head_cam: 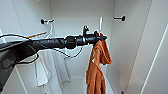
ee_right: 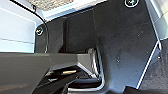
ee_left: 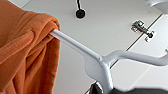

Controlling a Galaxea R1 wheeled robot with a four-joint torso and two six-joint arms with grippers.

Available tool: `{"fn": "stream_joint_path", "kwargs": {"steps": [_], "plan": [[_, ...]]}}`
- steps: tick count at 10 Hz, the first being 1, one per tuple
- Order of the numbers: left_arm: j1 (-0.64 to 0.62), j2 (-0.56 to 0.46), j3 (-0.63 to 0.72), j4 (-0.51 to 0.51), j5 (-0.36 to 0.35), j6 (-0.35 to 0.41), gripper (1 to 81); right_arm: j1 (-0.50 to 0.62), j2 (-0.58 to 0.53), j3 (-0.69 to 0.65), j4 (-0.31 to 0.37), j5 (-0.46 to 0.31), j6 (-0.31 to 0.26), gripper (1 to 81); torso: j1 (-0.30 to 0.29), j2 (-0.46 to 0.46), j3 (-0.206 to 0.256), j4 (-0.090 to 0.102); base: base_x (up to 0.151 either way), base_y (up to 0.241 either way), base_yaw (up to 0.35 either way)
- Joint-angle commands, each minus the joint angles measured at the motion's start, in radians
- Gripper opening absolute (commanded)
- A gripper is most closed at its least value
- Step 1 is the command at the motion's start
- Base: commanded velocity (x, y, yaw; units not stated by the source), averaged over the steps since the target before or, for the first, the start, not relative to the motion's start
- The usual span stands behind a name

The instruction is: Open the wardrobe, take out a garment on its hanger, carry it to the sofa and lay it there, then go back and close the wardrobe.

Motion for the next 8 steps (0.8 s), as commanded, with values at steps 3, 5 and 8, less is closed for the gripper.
{"fn": "stream_joint_path", "kwargs": {"steps": [3, 5, 8], "plan": [[-0.196, 0.009, -0.002, 0.033, -0.082, 0.025, 1.0, 0.038, 0.011, 0.014, -0.008, -0.050, -0.003, 81.1, 0.000, 0.000, 0.000, 0.000, -0.109, 0.000, 0.000], [-0.188, 0.050, -0.002, 0.033, -0.082, 0.027, 1.0, 0.035, 0.011, 0.014, -0.008, -0.050, -0.003, 81.1, 0.000, 0.000, 0.000, 0.000, -0.120, 0.000, 0.000], [-0.164, 0.118, -0.018, 0.036, -0.083, 0.031, 1.0, 0.035, 0.011, 0.012, -0.008, -0.050, -0.005, 81.1, 0.000, 0.000, 0.000, 0.000, -0.126, 0.000, 0.000]]}}
